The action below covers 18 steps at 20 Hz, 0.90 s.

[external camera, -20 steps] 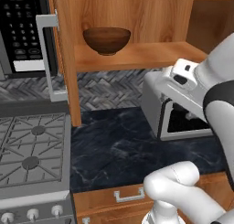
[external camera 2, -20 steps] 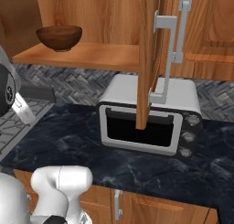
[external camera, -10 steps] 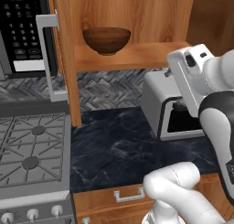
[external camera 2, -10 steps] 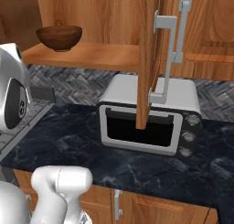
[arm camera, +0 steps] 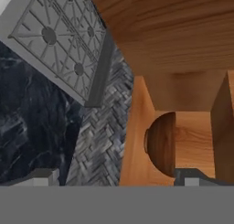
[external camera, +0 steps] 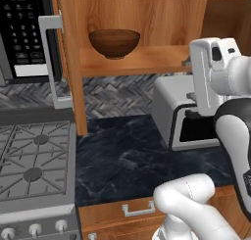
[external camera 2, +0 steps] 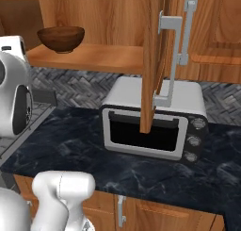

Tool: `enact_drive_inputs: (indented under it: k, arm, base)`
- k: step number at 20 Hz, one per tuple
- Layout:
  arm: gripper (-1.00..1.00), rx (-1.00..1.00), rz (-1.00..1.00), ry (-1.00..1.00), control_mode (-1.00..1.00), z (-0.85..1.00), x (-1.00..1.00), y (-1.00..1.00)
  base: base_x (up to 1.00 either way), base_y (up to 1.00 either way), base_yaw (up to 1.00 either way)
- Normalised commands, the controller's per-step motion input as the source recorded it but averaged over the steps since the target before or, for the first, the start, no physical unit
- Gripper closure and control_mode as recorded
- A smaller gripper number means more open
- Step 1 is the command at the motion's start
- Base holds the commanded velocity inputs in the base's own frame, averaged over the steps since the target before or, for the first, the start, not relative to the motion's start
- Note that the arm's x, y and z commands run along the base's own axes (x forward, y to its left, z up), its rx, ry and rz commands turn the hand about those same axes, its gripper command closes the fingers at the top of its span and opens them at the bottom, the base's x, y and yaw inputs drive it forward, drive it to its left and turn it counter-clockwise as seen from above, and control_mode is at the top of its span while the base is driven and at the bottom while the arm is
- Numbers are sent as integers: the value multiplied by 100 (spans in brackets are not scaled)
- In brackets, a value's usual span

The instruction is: Pick up the bowls from the cabinet and place each bowl in front of a stool on the dining counter.

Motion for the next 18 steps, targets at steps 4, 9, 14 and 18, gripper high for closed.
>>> enact_drive_inputs:
  k: [4,9,14,18]
  arm:
    - [-100,11,1,13,-100,34,41,-12]
    - [-100,9,2,11,-100,17,40,-21]
    - [-100,11,9,1,-100,2,41,-7]
    - [-100,8,12,0,-100,0,38,0]
  base:
    - [0,0,0]
    - [0,0,0]
    - [0,0,0]
    - [0,0,0]
